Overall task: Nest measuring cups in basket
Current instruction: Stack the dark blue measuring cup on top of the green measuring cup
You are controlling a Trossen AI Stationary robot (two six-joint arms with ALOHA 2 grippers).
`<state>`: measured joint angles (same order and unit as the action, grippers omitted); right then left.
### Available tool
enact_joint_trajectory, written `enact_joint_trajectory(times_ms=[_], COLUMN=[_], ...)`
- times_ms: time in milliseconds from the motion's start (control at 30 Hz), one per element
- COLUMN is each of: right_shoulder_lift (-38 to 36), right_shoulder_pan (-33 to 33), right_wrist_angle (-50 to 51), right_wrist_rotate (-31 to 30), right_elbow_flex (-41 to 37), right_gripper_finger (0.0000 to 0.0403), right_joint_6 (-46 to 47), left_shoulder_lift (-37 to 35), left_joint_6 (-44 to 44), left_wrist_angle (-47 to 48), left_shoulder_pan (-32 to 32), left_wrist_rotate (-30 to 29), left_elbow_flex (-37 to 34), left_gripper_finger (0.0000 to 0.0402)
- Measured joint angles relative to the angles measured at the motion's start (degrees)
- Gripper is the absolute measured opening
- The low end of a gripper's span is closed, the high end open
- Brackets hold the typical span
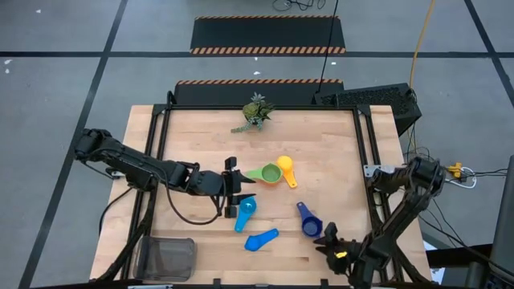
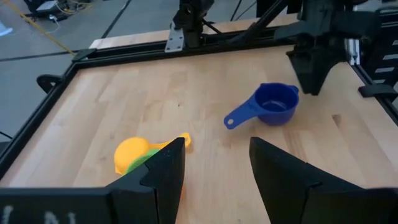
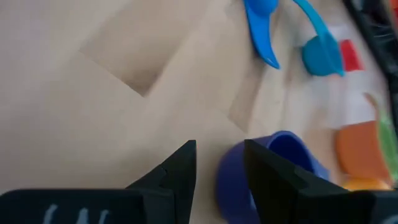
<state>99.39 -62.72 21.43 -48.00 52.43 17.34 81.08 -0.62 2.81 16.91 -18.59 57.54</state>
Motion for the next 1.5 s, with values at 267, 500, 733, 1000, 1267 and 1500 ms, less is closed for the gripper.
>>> enact_joint_trajectory(times_ms=[267,500,733,1000,1267,1500], right_shoulder_lift=[3.0,3.0,3.0,3.0,2.9,2.9], right_shoulder_pan=[0.3,0.4,0.4,0.4,0.4,0.4], right_wrist_angle=[10.2,18.3,22.5,26.4,28.1,28.2], right_wrist_rotate=[-3.8,-5.8,-5.8,-5.8,-5.8,-4.8], right_elbow_flex=[2.2,2.2,2.2,2.2,2.2,2.2], right_gripper_finger=[0.0128,0.0128,0.0128,0.0128,0.0127,0.0077], right_joint_6=[1.3,5.5,5.9,5.5,4.1,3.7], left_shoulder_lift=[0.0,0.0,0.0,0.0,0.0,0.0], left_joint_6=[0.4,1.0,1.0,0.9,0.8,0.8], left_wrist_angle=[0.0,0.0,0.0,0.1,0.1,0.1], left_shoulder_pan=[-1.1,-1.2,-1.2,-1.2,-1.2,-1.2], left_wrist_rotate=[0.0,0.0,0.0,0.0,0.0,0.0], left_elbow_flex=[0.0,0.0,0.0,0.0,0.0,0.0], left_gripper_finger=[0.0182,0.0182,0.0182,0.0182,0.0182,0.0182])
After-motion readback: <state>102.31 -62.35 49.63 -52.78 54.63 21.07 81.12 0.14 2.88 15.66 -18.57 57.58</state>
